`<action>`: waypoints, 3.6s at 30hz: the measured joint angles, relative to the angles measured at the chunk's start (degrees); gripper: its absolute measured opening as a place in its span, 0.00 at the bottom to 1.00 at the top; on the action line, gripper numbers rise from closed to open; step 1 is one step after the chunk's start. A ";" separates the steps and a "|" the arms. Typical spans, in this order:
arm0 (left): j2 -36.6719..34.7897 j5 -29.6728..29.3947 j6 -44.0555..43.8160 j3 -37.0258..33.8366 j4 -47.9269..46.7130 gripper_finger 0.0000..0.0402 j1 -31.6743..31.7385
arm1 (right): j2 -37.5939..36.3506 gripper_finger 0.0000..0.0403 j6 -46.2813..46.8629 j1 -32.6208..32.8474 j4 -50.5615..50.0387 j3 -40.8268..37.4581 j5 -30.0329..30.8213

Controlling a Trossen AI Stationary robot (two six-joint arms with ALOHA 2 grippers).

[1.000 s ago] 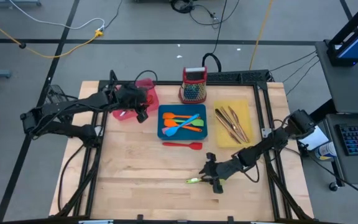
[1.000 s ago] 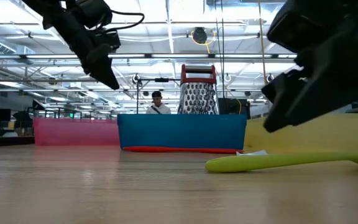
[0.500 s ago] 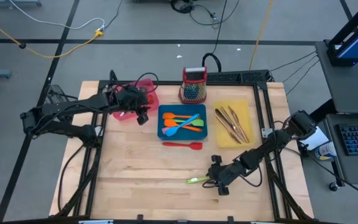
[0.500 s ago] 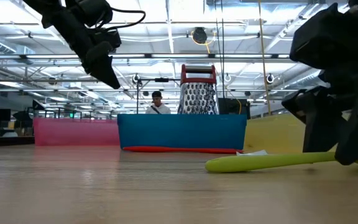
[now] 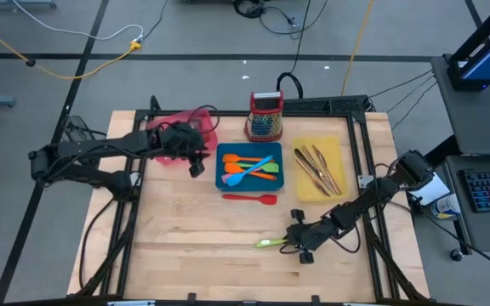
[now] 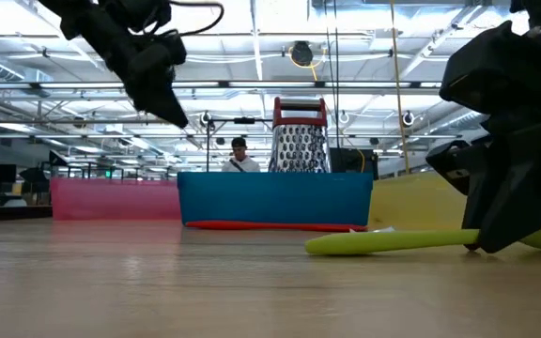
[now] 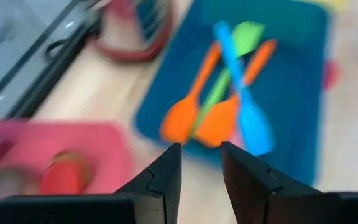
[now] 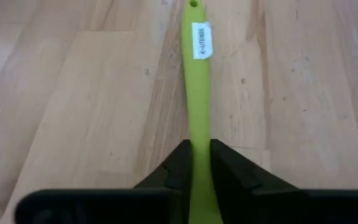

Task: Pick & Place Kitchen Items
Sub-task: Put the light green serving spoon into the pink bin

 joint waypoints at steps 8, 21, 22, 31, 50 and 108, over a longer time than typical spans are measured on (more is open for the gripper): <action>0.02 6.93 -2.83 0.00 10.80 0.29 -8.03 | 0.39 0.07 -5.76 -0.25 9.64 -0.31 3.37; 0.02 7.27 -2.97 0.00 22.95 0.29 -20.87 | 0.26 0.08 -12.90 -5.41 18.62 -0.14 8.21; 0.11 7.27 -2.64 0.00 23.17 0.29 -21.65 | 0.26 0.08 -13.53 -6.03 18.59 0.00 8.16; 9.59 5.58 0.36 -0.05 28.95 0.29 -27.36 | 0.22 0.08 -19.81 -10.50 18.35 2.09 8.11; 28.22 9.90 -4.14 -0.02 41.40 0.29 -28.06 | 0.20 0.09 -22.87 -11.38 17.22 2.16 8.24; 28.41 1.43 -2.45 -0.04 41.84 0.16 -27.89 | 0.11 0.10 -26.94 -12.95 24.56 2.12 13.37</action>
